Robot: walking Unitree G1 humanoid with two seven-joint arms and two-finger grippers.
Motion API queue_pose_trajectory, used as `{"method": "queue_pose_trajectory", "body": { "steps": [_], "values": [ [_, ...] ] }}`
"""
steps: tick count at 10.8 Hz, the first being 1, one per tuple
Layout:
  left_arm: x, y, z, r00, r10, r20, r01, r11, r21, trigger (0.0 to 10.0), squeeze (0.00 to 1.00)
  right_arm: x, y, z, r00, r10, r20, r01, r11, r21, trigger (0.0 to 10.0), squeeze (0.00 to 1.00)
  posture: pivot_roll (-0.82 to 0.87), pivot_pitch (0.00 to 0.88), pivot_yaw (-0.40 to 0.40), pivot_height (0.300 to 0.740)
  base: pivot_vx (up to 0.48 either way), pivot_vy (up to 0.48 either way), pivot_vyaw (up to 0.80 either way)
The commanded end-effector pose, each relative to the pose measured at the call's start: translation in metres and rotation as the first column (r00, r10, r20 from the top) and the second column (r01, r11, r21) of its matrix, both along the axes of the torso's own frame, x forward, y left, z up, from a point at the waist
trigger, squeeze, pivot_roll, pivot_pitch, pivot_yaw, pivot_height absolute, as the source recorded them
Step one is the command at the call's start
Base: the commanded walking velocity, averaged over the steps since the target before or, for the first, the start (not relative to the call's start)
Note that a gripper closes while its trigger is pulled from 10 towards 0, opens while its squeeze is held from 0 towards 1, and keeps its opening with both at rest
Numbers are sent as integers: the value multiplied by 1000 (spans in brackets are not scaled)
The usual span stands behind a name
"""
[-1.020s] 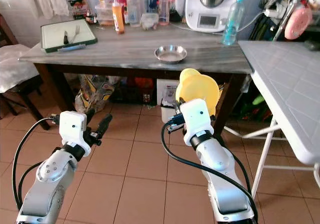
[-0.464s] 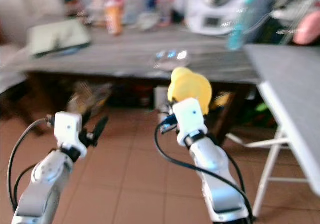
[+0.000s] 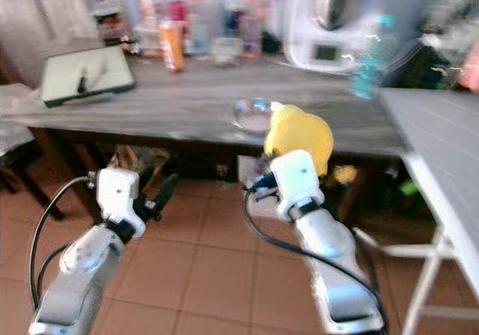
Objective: Setting the table
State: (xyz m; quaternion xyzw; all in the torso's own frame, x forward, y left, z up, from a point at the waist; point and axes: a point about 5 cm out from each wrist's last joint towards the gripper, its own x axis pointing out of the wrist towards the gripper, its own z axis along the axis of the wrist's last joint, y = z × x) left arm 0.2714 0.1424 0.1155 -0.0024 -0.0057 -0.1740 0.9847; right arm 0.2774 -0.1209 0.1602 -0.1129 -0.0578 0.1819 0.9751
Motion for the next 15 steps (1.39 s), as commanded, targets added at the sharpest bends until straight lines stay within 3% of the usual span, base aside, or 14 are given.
{"method": "queue_pose_trajectory", "body": {
  "steps": [1,11,15],
  "values": [
    [1,-3,4,1000,-9,12,9,1000,-2,10000,0,0,-7,4,1000,-21,21,21,1000,-8,10000,0,13,15,19,740,480,0,0],
    [0,-3,2,1000,-14,4,14,1000,3,10000,0,1,-6,3,1000,-20,21,21,1000,-19,10000,0,22,14,16,740,469,0,0],
    [-3,0,3,1000,-30,5,30,1000,-3,10000,0,2,-5,3,1000,-11,23,11,1000,-22,10000,0,29,9,12,740,146,0,0]
  ]
}}
